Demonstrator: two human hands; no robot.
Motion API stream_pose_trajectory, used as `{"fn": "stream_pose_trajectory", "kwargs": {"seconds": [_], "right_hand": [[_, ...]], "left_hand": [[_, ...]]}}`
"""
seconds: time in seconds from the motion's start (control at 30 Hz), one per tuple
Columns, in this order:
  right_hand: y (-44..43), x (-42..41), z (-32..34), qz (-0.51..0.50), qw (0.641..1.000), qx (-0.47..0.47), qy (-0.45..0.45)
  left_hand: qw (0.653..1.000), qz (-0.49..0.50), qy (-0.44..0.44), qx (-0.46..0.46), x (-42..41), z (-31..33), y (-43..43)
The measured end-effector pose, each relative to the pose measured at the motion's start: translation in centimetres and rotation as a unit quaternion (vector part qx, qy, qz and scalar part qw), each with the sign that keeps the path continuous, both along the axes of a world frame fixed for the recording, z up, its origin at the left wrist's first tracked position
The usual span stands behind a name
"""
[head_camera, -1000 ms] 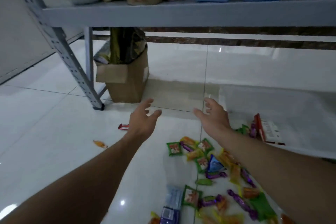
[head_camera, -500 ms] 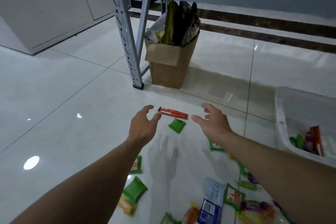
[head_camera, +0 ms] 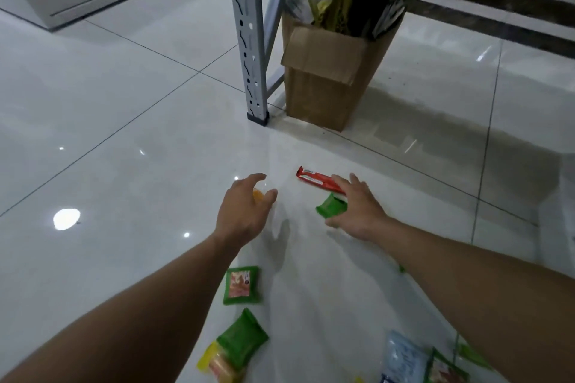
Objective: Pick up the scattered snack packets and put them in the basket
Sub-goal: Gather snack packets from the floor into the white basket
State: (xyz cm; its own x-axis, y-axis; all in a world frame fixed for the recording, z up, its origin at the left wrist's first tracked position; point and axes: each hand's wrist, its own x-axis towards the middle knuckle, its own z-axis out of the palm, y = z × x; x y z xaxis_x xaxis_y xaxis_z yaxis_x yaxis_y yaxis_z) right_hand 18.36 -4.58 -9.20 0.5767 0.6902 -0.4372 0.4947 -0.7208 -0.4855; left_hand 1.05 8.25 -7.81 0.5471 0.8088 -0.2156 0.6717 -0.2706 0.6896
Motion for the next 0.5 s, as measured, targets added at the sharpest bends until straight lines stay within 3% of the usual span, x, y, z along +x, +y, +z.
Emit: {"fn": "stream_pose_trajectory", "kwargs": {"seconds": [0.27, 0.5], "right_hand": [[1.9, 1.0, -2.6, 0.043, 0.996, -0.080, -0.023], [1.3, 0.7, -3.2, 0.022, 0.989, -0.009, -0.147]], "left_hand": [[0.999, -0.028, 0.019, -0.003, -0.1, -3.2, 2.0], [0.986, -0.110, 0.109, 0.066, 0.5, -5.2, 2.7]]}}
